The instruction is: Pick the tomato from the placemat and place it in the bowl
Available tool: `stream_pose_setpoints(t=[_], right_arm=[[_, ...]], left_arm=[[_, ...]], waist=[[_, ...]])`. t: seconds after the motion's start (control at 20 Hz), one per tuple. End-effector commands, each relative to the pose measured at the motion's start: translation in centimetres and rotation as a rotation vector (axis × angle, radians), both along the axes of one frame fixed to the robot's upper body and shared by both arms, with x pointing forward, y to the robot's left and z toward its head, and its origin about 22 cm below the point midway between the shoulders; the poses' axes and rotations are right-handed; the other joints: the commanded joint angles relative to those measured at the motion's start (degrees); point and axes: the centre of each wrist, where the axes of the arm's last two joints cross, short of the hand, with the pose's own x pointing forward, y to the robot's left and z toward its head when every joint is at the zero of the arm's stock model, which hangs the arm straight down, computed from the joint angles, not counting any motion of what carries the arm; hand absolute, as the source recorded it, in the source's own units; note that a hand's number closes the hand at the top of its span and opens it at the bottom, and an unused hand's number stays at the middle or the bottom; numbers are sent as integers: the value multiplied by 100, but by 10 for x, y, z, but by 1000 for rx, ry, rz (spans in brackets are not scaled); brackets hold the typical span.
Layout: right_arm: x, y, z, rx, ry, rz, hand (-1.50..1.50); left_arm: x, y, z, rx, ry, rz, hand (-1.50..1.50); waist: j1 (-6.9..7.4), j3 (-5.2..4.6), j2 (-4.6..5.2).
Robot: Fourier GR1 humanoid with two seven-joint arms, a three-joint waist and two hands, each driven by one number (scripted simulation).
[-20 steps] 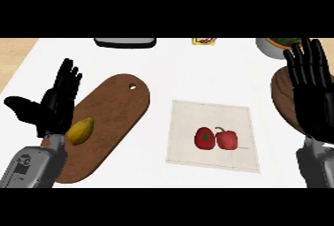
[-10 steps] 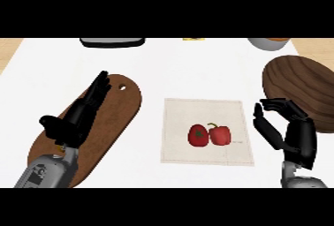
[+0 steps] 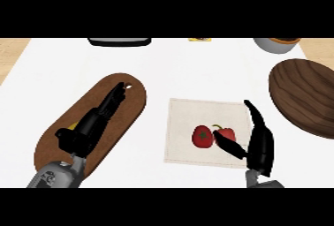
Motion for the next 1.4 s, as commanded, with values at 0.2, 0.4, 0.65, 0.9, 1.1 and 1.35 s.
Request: stream_pose_setpoints(t=[0.2, 0.4, 0.65, 0.9, 1.1, 1.35], right_arm=[[22, 7, 18, -271, 534, 66, -150], [27, 34, 46, -232, 788, 177, -150], [49, 76, 107, -196, 952, 213, -150], [67, 83, 112, -178, 1040, 202, -150], [74, 88, 119, -165, 1065, 190, -150], [73, 101, 119, -216, 1056, 195, -150]], left_arm=[[2, -1, 3, 12, -1, -38, 0], [5, 2, -4, 9, 17, -8, 0], [-5, -3, 3, -2, 14, -39, 0], [-1, 1, -6, 3, -5, -22, 0], [-1, -6, -1, -9, 13, -21, 0], [2, 5, -10, -6, 5, -15, 0]], waist=[[110, -24, -10], [13, -13, -14], [76, 12, -46], [31, 18, -8], [15, 21, -15], [-16, 20, -14]])
